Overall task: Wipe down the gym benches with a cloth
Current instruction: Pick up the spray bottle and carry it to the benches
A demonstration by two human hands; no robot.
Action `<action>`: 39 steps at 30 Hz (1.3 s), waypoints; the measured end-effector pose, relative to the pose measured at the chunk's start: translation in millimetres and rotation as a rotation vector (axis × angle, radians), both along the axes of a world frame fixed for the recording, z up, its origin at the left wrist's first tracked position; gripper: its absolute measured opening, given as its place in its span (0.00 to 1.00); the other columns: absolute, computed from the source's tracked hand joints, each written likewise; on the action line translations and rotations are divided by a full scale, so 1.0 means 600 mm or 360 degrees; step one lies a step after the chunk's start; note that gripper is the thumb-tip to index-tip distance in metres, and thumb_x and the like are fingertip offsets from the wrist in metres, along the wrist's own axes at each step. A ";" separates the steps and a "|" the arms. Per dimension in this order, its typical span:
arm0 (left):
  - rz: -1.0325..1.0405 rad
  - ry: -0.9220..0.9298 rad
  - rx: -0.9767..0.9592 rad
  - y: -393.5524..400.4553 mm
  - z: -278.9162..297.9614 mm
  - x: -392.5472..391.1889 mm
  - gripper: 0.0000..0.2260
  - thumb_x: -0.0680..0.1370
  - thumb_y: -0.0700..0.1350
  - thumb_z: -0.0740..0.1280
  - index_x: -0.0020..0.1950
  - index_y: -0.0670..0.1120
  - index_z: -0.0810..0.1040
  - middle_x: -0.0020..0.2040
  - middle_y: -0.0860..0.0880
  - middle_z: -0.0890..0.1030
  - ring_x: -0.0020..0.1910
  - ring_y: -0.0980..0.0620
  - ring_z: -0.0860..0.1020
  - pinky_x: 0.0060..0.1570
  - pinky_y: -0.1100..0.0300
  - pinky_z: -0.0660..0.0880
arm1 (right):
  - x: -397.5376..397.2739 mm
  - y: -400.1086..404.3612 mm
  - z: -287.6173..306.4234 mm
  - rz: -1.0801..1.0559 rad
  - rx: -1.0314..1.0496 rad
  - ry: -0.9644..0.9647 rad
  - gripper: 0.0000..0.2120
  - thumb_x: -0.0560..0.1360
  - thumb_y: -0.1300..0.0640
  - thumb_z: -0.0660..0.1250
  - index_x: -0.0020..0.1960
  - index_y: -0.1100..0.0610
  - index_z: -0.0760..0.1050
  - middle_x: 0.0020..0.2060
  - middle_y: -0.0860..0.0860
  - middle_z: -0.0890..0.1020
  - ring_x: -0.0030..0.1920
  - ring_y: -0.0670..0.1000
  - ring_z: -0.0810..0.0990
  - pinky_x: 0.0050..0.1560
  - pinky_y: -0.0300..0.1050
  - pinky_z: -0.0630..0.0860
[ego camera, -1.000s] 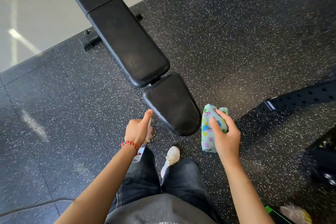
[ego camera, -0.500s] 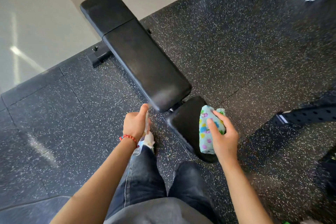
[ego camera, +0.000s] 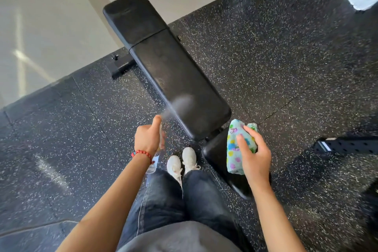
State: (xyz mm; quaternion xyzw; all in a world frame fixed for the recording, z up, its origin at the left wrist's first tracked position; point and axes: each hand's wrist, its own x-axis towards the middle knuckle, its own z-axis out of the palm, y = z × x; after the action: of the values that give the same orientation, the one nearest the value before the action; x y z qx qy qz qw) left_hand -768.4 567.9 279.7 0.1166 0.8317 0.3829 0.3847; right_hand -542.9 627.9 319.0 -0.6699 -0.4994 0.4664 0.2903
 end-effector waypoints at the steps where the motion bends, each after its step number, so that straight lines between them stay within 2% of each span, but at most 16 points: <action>1: 0.0021 0.0007 -0.0003 0.007 -0.001 -0.010 0.33 0.79 0.53 0.58 0.12 0.46 0.68 0.18 0.50 0.74 0.21 0.57 0.72 0.34 0.59 0.68 | -0.008 0.011 -0.001 0.0004 0.0003 0.0000 0.12 0.73 0.57 0.68 0.57 0.49 0.77 0.51 0.40 0.78 0.49 0.33 0.76 0.45 0.25 0.72; 5: 0.0187 0.0007 -0.0052 0.046 0.001 -0.056 0.33 0.78 0.58 0.59 0.14 0.46 0.68 0.18 0.50 0.74 0.25 0.49 0.73 0.33 0.58 0.70 | -0.048 0.065 -0.005 0.0036 -0.0013 0.0026 0.12 0.73 0.57 0.68 0.56 0.48 0.77 0.53 0.43 0.79 0.50 0.37 0.77 0.45 0.24 0.72; 7: 0.0238 0.0003 -0.0037 0.066 0.002 -0.081 0.32 0.78 0.59 0.59 0.16 0.46 0.70 0.18 0.49 0.74 0.25 0.49 0.74 0.36 0.56 0.72 | -0.071 0.097 -0.005 0.0074 -0.0002 0.0044 0.12 0.74 0.58 0.68 0.56 0.48 0.77 0.52 0.43 0.78 0.48 0.30 0.75 0.43 0.23 0.71; 10: 0.0272 0.0038 0.0007 0.107 0.021 -0.113 0.35 0.79 0.55 0.58 0.11 0.47 0.68 0.16 0.52 0.71 0.18 0.61 0.70 0.33 0.58 0.67 | -0.107 0.148 -0.002 0.0120 0.0036 0.0043 0.11 0.74 0.59 0.67 0.55 0.49 0.77 0.49 0.41 0.78 0.44 0.25 0.73 0.40 0.20 0.68; 12: 0.0314 0.0066 0.0035 0.139 0.033 -0.138 0.35 0.80 0.51 0.58 0.10 0.47 0.66 0.13 0.53 0.67 0.14 0.61 0.65 0.29 0.58 0.61 | -0.132 0.181 0.001 0.0140 0.0018 0.0087 0.11 0.74 0.58 0.67 0.55 0.49 0.77 0.48 0.38 0.77 0.44 0.26 0.74 0.39 0.21 0.69; 14: 0.0369 0.0118 0.0056 0.166 0.034 -0.168 0.34 0.80 0.49 0.59 0.11 0.47 0.65 0.13 0.53 0.67 0.14 0.60 0.65 0.28 0.58 0.61 | -0.158 0.211 0.003 0.0179 0.0013 0.0086 0.11 0.74 0.57 0.67 0.55 0.47 0.77 0.49 0.37 0.77 0.45 0.29 0.75 0.40 0.23 0.71; 16: 0.0410 0.0101 0.0097 0.185 0.031 -0.198 0.31 0.79 0.50 0.59 0.14 0.48 0.68 0.16 0.51 0.71 0.18 0.59 0.69 0.29 0.59 0.64 | -0.186 0.238 0.005 0.0205 0.0014 0.0049 0.11 0.74 0.56 0.67 0.55 0.46 0.77 0.51 0.39 0.79 0.47 0.34 0.77 0.45 0.27 0.72; 19: 0.0447 0.0097 0.0106 0.210 0.027 -0.245 0.29 0.79 0.56 0.58 0.21 0.41 0.72 0.25 0.45 0.77 0.26 0.50 0.74 0.34 0.57 0.70 | -0.235 0.270 0.007 0.0221 0.0030 -0.0035 0.13 0.73 0.55 0.68 0.57 0.48 0.77 0.54 0.43 0.79 0.52 0.41 0.76 0.53 0.37 0.71; 22: 0.0460 0.0107 0.0080 0.236 0.025 -0.306 0.28 0.77 0.60 0.58 0.25 0.41 0.71 0.26 0.47 0.76 0.25 0.51 0.69 0.32 0.58 0.67 | -0.295 0.292 0.004 0.0223 0.0011 -0.0027 0.12 0.73 0.56 0.68 0.57 0.48 0.78 0.54 0.43 0.79 0.54 0.44 0.77 0.54 0.42 0.73; 24: 0.0432 0.0081 0.0114 0.254 0.025 -0.354 0.28 0.72 0.64 0.57 0.27 0.40 0.72 0.23 0.49 0.75 0.23 0.53 0.69 0.31 0.58 0.68 | -0.342 0.303 -0.001 0.0221 0.0013 -0.0026 0.12 0.73 0.56 0.69 0.55 0.48 0.78 0.54 0.43 0.79 0.54 0.45 0.77 0.55 0.43 0.74; 26: 0.0407 0.0067 0.0131 0.272 0.022 -0.410 0.25 0.75 0.58 0.58 0.24 0.42 0.68 0.17 0.53 0.71 0.18 0.59 0.67 0.26 0.62 0.66 | -0.396 0.310 -0.004 0.0209 0.0009 -0.0047 0.12 0.73 0.57 0.69 0.55 0.47 0.77 0.54 0.44 0.79 0.53 0.44 0.77 0.53 0.41 0.73; 28: 0.0376 0.0078 0.0099 0.295 0.020 -0.474 0.24 0.78 0.51 0.60 0.23 0.45 0.65 0.14 0.54 0.68 0.16 0.59 0.64 0.26 0.61 0.63 | -0.452 0.316 -0.003 0.0169 0.0012 -0.0040 0.11 0.73 0.57 0.68 0.55 0.48 0.77 0.54 0.44 0.79 0.52 0.44 0.77 0.52 0.39 0.72; 31: 0.0322 0.0053 0.0061 0.324 0.024 -0.565 0.25 0.76 0.56 0.60 0.22 0.44 0.67 0.22 0.50 0.74 0.23 0.53 0.70 0.32 0.55 0.68 | -0.534 0.320 0.004 0.0110 0.0008 -0.0028 0.12 0.74 0.57 0.68 0.56 0.49 0.77 0.54 0.44 0.78 0.53 0.43 0.77 0.51 0.38 0.72; 33: 0.0290 0.0056 0.0026 0.341 0.029 -0.615 0.28 0.77 0.59 0.59 0.22 0.43 0.67 0.25 0.45 0.75 0.26 0.49 0.71 0.33 0.55 0.68 | -0.585 0.320 0.008 0.0077 -0.0005 -0.0017 0.12 0.73 0.57 0.68 0.56 0.48 0.77 0.53 0.42 0.78 0.53 0.43 0.77 0.52 0.40 0.73; 37: 0.0274 0.0062 0.0011 0.368 0.034 -0.696 0.28 0.78 0.57 0.59 0.22 0.42 0.68 0.24 0.45 0.73 0.26 0.48 0.70 0.32 0.58 0.65 | -0.664 0.327 0.012 0.0044 -0.0015 0.0010 0.12 0.73 0.57 0.68 0.55 0.47 0.77 0.51 0.37 0.78 0.52 0.41 0.77 0.53 0.42 0.74; 39: 0.0278 0.0046 0.0042 0.378 0.033 -0.729 0.28 0.78 0.55 0.59 0.19 0.44 0.68 0.21 0.49 0.73 0.25 0.50 0.71 0.32 0.58 0.66 | -0.693 0.336 0.014 0.0042 -0.0007 0.0014 0.12 0.73 0.57 0.68 0.55 0.47 0.77 0.51 0.37 0.78 0.52 0.40 0.77 0.52 0.41 0.74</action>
State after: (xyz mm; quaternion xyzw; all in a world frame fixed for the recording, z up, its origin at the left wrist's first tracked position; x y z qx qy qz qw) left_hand -1205.7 794.7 299.6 0.0542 0.8391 0.4242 0.3362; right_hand -958.6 829.4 327.2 -0.6618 -0.5060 0.4742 0.2849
